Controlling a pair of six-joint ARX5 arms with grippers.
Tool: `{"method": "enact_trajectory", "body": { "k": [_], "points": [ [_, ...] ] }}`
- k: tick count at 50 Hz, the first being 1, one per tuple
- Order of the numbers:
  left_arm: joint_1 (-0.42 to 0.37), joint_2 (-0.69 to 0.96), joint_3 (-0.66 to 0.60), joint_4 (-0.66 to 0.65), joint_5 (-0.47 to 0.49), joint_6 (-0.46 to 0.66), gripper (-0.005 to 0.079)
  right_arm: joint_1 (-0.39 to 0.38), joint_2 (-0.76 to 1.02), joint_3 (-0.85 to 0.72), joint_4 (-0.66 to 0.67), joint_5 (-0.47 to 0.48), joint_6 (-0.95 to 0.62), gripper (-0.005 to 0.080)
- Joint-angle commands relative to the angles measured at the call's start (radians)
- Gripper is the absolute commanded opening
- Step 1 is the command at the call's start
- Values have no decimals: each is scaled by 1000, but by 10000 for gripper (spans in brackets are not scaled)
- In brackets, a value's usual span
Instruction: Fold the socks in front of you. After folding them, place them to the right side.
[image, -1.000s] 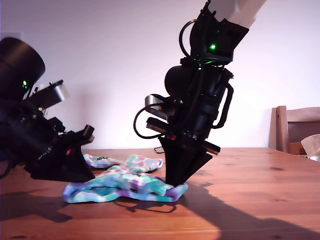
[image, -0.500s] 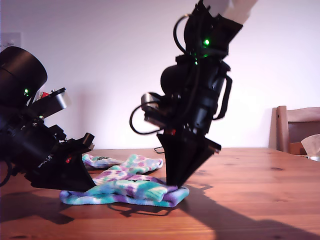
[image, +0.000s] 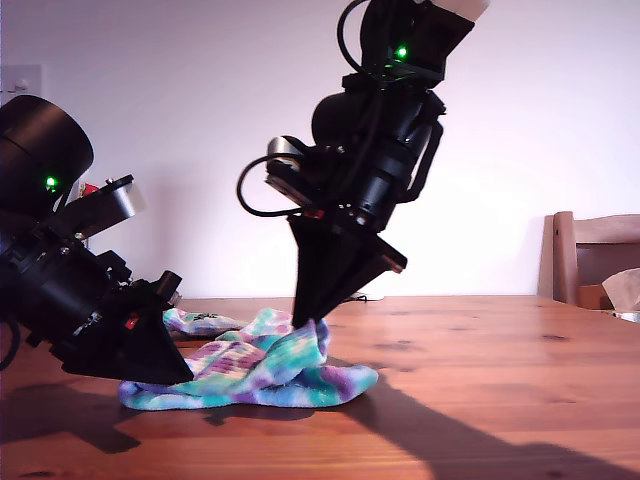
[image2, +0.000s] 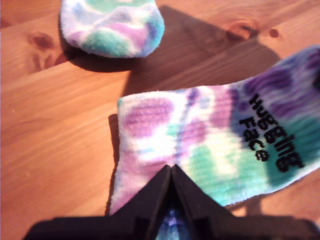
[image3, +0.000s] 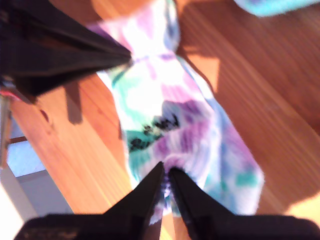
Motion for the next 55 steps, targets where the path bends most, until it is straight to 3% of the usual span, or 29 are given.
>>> {"method": "enact_trajectory", "body": {
  "k": [1,18,21,27,30,35,45,55],
  "points": [
    [-4,18,-21,-29,8,9,-21,22,16,1,-5,-5,-3,-12],
    [-4,18,-21,-48,7,9,-21,26,16,5,-107,103,-16,6],
    [-4,18,-21,-53,7,10,-21,26,16,14,-129,120,-16,58],
    [-4,18,-21,-53,7,10,-21,27,16,39,-154,169,-18,272],
    [-4,18,-21,-54,7,10,-21,27,16,59,-173,208,-17,318],
    [-4,18,-21,-54,8,17,-21,28,16,90,-177,219,-8,322],
    [-4,18,-21,-53,16,17,-21,42,16,148,-172,98,-9,314],
    [-4,18,-18,-24,86,29,-21,69,26,149,-105,70,-26,274]
  ]
}}
